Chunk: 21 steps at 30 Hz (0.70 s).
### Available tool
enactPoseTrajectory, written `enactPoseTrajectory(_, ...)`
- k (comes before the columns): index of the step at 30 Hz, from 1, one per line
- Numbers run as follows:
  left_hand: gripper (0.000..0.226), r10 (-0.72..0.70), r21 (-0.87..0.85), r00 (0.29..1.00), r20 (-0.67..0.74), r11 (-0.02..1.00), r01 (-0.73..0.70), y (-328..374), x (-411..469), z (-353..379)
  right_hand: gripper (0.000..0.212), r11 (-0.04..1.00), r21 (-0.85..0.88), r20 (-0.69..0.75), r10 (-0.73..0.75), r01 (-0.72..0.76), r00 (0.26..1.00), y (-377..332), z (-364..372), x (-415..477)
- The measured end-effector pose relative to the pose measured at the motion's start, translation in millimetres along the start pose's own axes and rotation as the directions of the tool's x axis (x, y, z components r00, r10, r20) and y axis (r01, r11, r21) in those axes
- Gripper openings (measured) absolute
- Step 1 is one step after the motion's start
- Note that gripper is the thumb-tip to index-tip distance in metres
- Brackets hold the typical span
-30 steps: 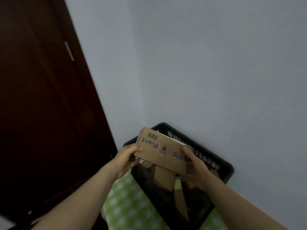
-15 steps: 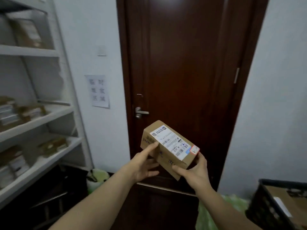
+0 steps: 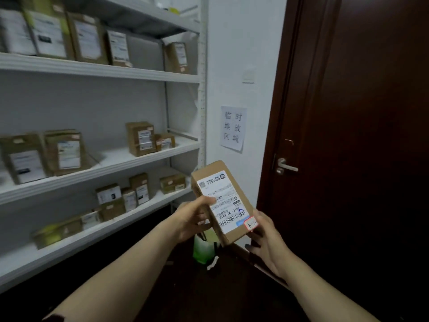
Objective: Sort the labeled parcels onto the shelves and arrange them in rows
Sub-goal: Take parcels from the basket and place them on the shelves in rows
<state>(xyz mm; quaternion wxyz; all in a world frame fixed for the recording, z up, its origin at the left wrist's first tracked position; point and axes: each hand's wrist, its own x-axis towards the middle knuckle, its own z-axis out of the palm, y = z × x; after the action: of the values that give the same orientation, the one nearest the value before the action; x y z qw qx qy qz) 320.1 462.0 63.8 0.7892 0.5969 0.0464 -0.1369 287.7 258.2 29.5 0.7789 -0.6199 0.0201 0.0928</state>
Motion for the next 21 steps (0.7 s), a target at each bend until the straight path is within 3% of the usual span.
enactPoseTrajectory(3,0.018,0.042,-0.041,0.999,-0.024,0.998,-0.043,4,-16,-9,0.089,0.996,0.073,0.086,0.045,-0.051,0.995,-2,13,11)
enactPoseTrajectory(5,0.026,0.067,-0.105,0.997,-0.040,0.992,-0.071,2,-24,-14,0.106,0.988,0.119,0.131,0.083,-0.099,0.988,5,18,15)
enactPoseTrajectory(8,0.034,0.080,-0.174,0.995,-0.063,0.981,-0.090,-5,-38,-19,0.086,0.980,0.153,0.208,0.091,-0.124,0.974,16,30,13)
enactPoseTrajectory(11,0.026,0.097,-0.207,0.990,-0.098,0.971,-0.115,-9,-53,-24,0.074,0.976,0.184,0.241,0.068,-0.114,0.968,20,48,7)
enactPoseTrajectory(13,0.024,0.130,-0.155,0.968,-0.215,0.974,-0.165,-5,-59,-32,0.067,0.978,0.184,0.237,0.054,-0.099,0.970,21,60,6)
enactPoseTrajectory(14,0.039,0.156,-0.085,0.935,-0.319,0.978,-0.192,-1,-63,-36,0.064,0.980,0.175,0.228,0.055,-0.096,0.972,20,65,6)
enactPoseTrajectory(16,0.100,0.228,0.183,0.793,-0.565,0.972,-0.149,5,-72,-46,0.060,0.988,0.125,0.219,0.056,-0.085,0.974,18,73,7)
enactPoseTrajectory(18,0.124,0.408,0.524,0.638,-0.653,0.852,-0.009,14,-89,-52,0.052,0.998,0.034,0.214,0.051,-0.059,0.976,17,79,9)
enactPoseTrajectory(19,0.123,0.514,0.676,0.612,-0.601,0.736,0.046,17,-95,-55,0.051,0.999,-0.007,0.211,0.050,-0.050,0.976,15,80,11)
enactPoseTrajectory(20,0.119,0.573,0.793,0.643,-0.508,0.603,0.089,22,-101,-59,0.056,0.998,-0.037,0.223,0.050,-0.043,0.974,14,82,13)
enactPoseTrajectory(21,0.114,0.557,0.866,0.716,-0.421,0.481,0.135,26,-106,-62,0.066,0.997,-0.070,0.242,0.049,-0.033,0.969,10,85,14)
